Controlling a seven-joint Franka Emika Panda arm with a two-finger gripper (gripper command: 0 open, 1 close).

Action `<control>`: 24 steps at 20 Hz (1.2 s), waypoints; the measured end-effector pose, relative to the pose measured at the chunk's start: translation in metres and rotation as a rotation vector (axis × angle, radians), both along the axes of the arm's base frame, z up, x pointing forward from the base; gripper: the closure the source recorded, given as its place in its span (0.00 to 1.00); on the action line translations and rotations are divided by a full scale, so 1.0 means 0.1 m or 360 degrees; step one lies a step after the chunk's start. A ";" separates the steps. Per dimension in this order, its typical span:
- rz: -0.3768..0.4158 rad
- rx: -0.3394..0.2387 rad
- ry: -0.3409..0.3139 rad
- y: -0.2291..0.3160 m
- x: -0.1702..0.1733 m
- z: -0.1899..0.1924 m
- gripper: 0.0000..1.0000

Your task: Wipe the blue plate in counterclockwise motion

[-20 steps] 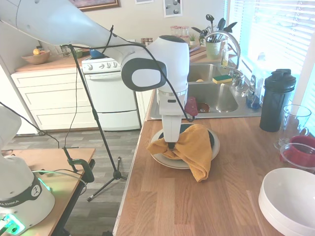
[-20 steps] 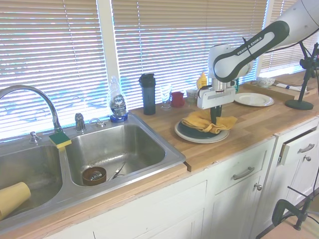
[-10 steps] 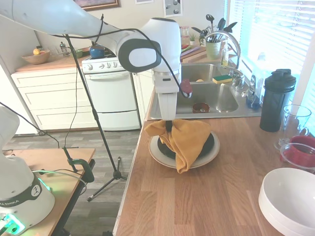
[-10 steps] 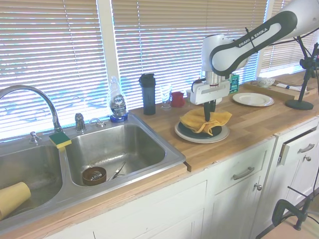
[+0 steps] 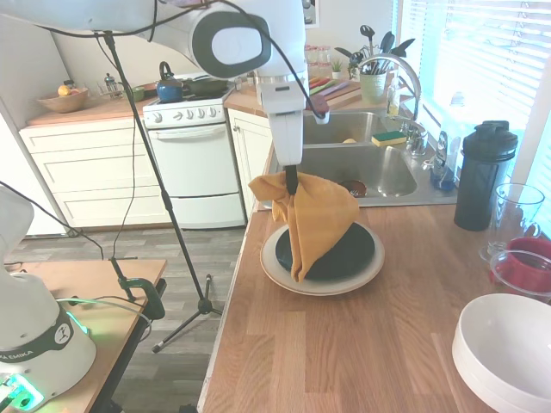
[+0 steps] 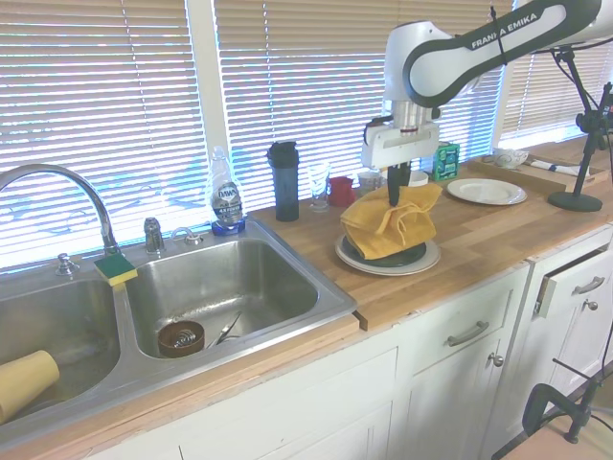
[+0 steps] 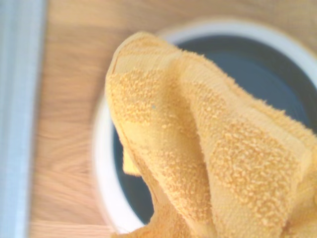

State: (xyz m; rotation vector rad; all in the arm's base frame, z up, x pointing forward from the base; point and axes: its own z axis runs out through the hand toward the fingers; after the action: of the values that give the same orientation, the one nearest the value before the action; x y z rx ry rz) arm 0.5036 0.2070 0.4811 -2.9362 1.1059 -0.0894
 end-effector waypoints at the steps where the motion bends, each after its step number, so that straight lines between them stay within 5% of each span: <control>1: 0.0001 0.0003 -0.0008 0.04 0.01 0.10 1.00; 10: -0.0004 -0.0016 -0.0057 0.54 0.09 0.84 1.00; 24: 0.0028 -0.0059 0.0044 1.26 0.99 0.66 1.00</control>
State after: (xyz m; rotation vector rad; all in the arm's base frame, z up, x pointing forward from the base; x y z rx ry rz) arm 0.6024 0.3326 0.5474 -2.9880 1.0929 -0.0704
